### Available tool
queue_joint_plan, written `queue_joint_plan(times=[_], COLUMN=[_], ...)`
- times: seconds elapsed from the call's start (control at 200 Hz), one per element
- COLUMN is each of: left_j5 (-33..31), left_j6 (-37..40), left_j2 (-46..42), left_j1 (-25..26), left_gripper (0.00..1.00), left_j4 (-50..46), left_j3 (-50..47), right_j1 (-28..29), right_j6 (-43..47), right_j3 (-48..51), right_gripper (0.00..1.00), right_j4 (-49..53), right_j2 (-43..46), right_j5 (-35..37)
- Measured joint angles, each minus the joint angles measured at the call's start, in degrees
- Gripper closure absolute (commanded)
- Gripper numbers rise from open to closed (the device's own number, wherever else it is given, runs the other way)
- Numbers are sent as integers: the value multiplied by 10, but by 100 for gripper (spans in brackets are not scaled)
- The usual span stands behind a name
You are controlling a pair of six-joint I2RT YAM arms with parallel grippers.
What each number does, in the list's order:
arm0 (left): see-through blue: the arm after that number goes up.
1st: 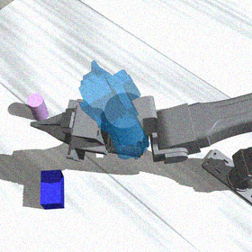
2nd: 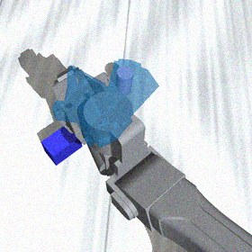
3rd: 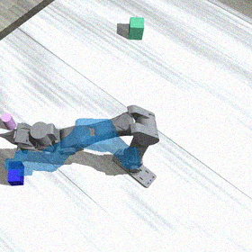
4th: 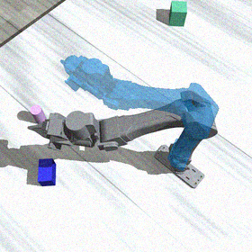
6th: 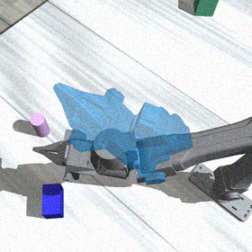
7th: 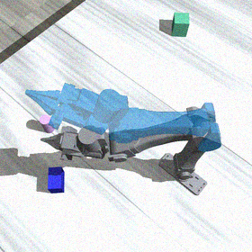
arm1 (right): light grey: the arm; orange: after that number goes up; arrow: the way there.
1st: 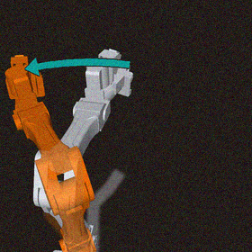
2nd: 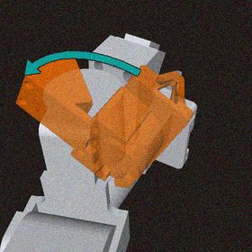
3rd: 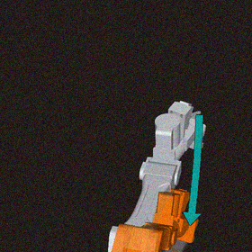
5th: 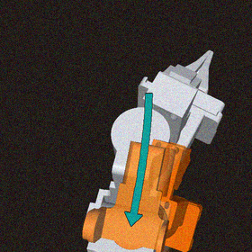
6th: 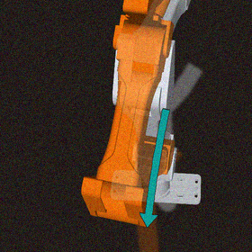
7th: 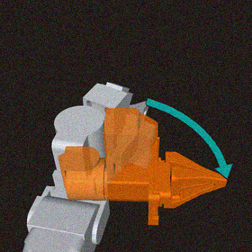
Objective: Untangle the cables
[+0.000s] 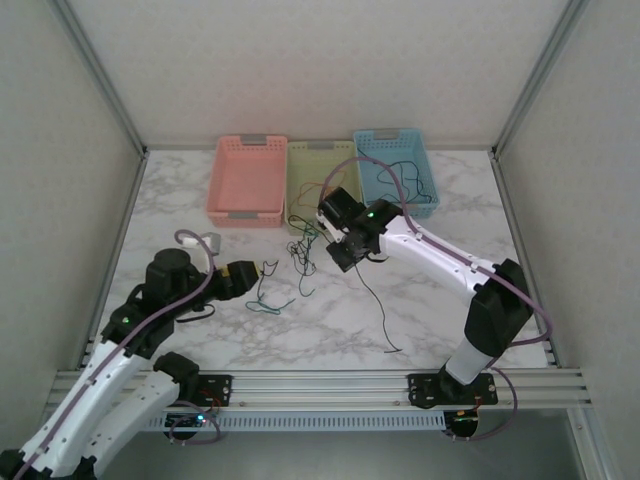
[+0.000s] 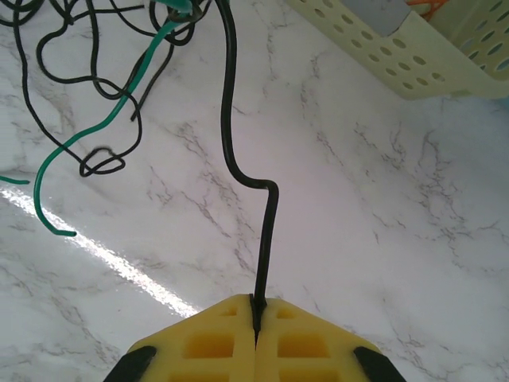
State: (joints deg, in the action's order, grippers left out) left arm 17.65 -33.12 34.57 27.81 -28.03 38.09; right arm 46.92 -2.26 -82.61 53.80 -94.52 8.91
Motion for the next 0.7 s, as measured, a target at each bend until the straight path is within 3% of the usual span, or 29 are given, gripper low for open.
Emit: queue_joint_plan(times=[0.28, 0.486, 0.701], left_j5=[-1, -3, -25], left_j6=[-4, -30, -95], left_j2=[106, 196, 214], left_j1=[63, 82, 99], left_gripper=[20, 22, 23], left_j4=[135, 156, 194], left_j3=[-5, 54, 73], right_j1=[0, 0, 1], right_j6=[2, 2, 1], right_j3=[0, 0, 0], right_gripper=[100, 100, 100], right_j4=[-12, -22, -40], right_j2=[16, 37, 44], right_j5=[-35, -47, -47])
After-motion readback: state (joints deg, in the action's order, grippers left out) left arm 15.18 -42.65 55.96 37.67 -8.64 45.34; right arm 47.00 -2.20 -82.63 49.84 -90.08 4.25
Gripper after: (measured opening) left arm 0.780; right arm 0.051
